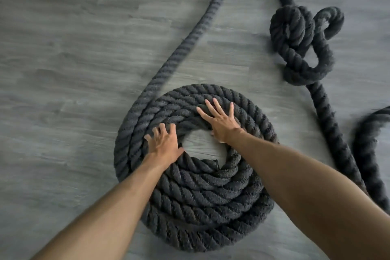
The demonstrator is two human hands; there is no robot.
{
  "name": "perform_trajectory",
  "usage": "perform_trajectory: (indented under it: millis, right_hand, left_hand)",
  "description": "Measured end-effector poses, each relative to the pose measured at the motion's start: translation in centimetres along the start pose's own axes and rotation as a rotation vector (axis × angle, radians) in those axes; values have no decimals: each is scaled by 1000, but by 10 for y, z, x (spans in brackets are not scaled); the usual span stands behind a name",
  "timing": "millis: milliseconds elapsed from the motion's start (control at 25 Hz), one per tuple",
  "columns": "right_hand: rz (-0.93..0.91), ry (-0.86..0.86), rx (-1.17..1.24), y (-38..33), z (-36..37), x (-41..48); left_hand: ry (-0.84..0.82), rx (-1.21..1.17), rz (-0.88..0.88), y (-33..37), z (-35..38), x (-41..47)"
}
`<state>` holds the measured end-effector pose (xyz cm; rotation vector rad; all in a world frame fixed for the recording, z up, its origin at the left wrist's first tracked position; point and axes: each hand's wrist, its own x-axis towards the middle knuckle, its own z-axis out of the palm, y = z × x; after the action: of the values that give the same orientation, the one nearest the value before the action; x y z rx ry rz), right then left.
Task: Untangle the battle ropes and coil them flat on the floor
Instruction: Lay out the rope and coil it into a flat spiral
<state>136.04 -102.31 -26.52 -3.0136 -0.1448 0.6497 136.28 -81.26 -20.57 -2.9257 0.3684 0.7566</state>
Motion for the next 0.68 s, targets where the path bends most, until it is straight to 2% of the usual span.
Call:
perform_trajectory:
  millis: [160,320,440,480,560,680]
  right_hand:
    - [-74,-32,-27,2,-13,29]
    - [-95,-45,-77,8,-29,61]
    - [-60,63,-50,-1,-23,53]
    - [33,157,-8,-5,-14,39]
    - [348,302,112,-21,9,-1]
    - [816,182,307,-41,33,-51]
  left_hand:
    - [8,53,6,-16,-15,30]
    - [20,20,119,-9,-26,98]
    - [24,1,123,-3,-17,127]
    - [44,39,127,-1,-13,132]
    - [73,127,147,2,-19,136]
    - [14,216,138,14,-51,147]
